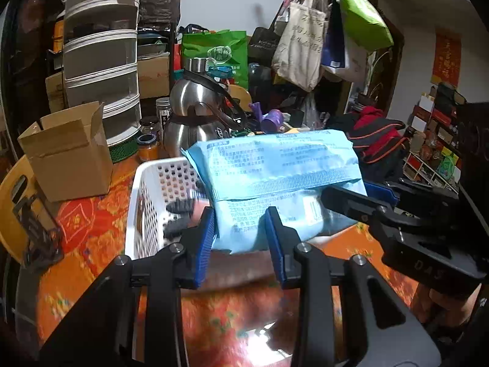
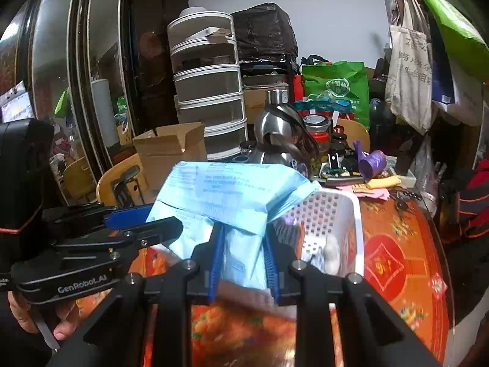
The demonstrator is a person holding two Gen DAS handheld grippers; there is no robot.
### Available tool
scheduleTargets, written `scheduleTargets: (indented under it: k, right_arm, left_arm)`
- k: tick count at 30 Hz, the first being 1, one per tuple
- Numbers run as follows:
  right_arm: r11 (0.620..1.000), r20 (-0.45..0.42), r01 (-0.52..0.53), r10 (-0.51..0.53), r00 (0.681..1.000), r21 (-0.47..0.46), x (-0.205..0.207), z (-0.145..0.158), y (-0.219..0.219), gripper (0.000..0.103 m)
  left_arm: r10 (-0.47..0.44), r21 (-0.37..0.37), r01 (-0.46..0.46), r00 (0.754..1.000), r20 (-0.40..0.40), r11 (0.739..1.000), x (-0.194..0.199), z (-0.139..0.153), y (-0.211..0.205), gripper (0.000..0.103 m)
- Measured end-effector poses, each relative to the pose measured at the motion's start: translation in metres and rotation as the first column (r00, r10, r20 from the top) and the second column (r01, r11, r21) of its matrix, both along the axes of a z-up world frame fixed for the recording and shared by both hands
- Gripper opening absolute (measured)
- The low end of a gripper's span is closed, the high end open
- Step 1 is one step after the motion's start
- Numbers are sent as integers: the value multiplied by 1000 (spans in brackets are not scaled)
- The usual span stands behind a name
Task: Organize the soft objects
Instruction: 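Carry the blue package into the white basket and open both tools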
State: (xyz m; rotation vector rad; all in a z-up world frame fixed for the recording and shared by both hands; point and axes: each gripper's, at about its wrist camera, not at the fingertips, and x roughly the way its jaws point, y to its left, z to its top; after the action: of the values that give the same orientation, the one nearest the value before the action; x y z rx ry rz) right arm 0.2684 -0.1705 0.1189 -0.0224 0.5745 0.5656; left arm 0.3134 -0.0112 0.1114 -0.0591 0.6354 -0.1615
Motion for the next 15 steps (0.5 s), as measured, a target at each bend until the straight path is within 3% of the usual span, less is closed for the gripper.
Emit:
scheduleTargets:
  k: [4, 9, 15]
  right_arm:
    - [1000, -21, -2, 3, 1000, 17, 38, -6, 1, 24]
    - [1000, -81, -3, 4, 997, 9, 75, -30, 5, 24]
    - [1000, -124, 12, -14, 992, -20, 96, -55, 10, 25]
  left_arm:
    - [30, -2, -30, 999, -39, 1000, 50, -3, 5, 31]
    - [52, 26, -49, 994, -95, 998, 91, -28, 4, 31]
    - [73, 25, -71, 988, -133, 997, 114, -59, 9, 31]
